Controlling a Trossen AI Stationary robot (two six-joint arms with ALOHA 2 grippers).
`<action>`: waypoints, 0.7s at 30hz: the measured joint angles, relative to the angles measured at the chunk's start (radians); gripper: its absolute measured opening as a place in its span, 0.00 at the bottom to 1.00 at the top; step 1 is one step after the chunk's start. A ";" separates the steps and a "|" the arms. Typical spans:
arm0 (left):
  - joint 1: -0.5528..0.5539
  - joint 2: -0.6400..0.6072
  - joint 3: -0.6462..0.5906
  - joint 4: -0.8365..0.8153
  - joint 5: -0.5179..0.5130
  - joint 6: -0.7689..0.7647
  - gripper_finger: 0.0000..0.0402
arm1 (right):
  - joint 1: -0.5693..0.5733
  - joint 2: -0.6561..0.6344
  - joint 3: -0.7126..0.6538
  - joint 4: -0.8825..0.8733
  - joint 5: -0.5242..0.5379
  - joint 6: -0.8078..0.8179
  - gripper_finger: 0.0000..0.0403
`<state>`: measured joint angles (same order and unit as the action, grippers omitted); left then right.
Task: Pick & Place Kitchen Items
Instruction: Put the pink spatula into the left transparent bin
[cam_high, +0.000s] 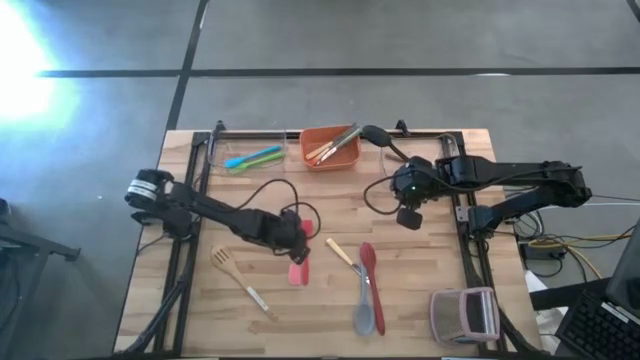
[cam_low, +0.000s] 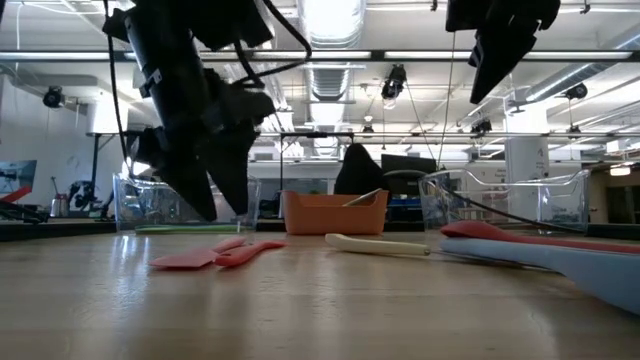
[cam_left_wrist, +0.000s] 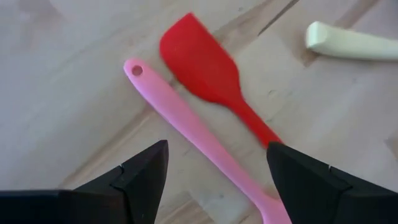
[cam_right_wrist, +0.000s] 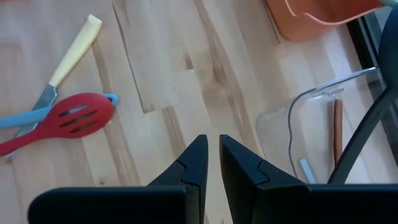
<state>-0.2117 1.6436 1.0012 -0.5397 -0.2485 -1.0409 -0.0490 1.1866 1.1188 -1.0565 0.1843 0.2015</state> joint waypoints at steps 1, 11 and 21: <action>-0.002 0.012 0.004 -0.001 0.003 -0.007 0.68 | 0.000 0.000 0.002 0.001 0.000 0.000 0.08; -0.010 0.154 0.082 -0.039 0.040 -0.033 0.68 | 0.000 0.000 0.000 -0.002 0.000 -0.003 0.08; -0.044 0.172 0.183 -0.215 0.109 0.018 0.68 | 0.000 0.000 -0.002 -0.003 -0.001 -0.003 0.08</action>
<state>-0.2561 1.8158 1.1845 -0.7552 -0.1394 -1.0228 -0.0487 1.1870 1.1164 -1.0595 0.1837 0.1982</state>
